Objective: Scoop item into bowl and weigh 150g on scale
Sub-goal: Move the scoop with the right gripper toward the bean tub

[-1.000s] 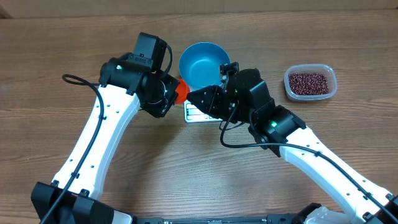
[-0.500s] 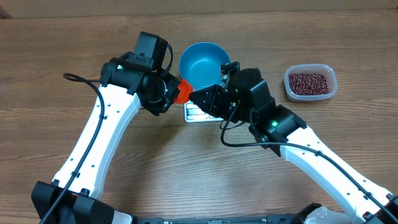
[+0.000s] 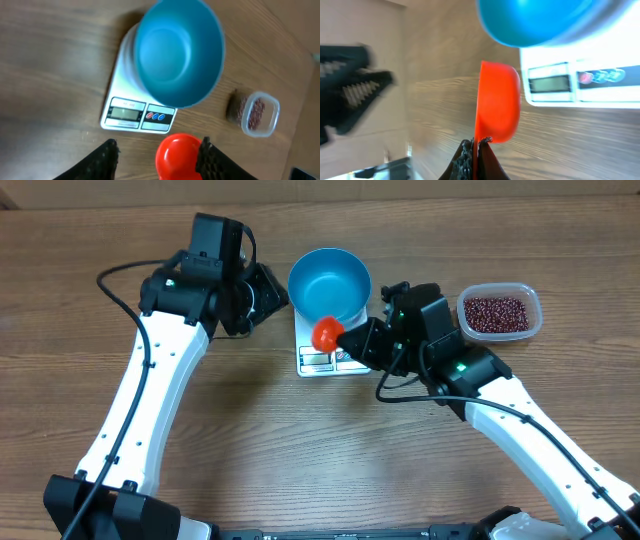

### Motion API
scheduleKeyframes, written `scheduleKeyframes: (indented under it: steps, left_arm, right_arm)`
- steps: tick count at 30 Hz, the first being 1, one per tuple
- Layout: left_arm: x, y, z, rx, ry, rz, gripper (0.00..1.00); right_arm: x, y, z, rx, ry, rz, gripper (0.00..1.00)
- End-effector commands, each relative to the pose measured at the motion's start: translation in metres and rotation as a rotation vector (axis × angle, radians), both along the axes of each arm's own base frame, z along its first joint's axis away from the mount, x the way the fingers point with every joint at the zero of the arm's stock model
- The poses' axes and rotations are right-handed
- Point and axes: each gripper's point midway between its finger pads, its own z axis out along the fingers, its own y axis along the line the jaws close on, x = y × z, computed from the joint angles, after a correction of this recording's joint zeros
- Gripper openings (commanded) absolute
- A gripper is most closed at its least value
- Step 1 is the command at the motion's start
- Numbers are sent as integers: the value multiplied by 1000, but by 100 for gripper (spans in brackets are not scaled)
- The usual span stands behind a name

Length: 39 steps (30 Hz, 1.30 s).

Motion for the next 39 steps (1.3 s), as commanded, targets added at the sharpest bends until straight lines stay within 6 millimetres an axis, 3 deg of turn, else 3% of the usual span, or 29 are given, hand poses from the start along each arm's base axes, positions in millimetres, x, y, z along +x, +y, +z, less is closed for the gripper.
scheduleKeyframes:
  steps: [1, 9, 20, 35, 39]
  left_arm:
    - [8, -7, 19, 15, -104, -129, 58]
    - [9, -11, 24, -4, -122, -147, 56]
    - [9, -12, 24, -9, -120, -150, 56]
    - [6, -14, 23, -21, -111, -159, 82]
    - [6, -15, 24, -26, -110, -163, 84]
  right_arm:
    - [-8, -16, 31, -24, -102, 26, 4]
    - [-41, -60, 67, -98, -182, -71, 4]
    - [-82, -100, 102, -124, -290, -168, 4]
    - [-83, -110, 104, -151, -308, -205, 4]
    - [-84, -112, 102, -169, -314, -200, 4]
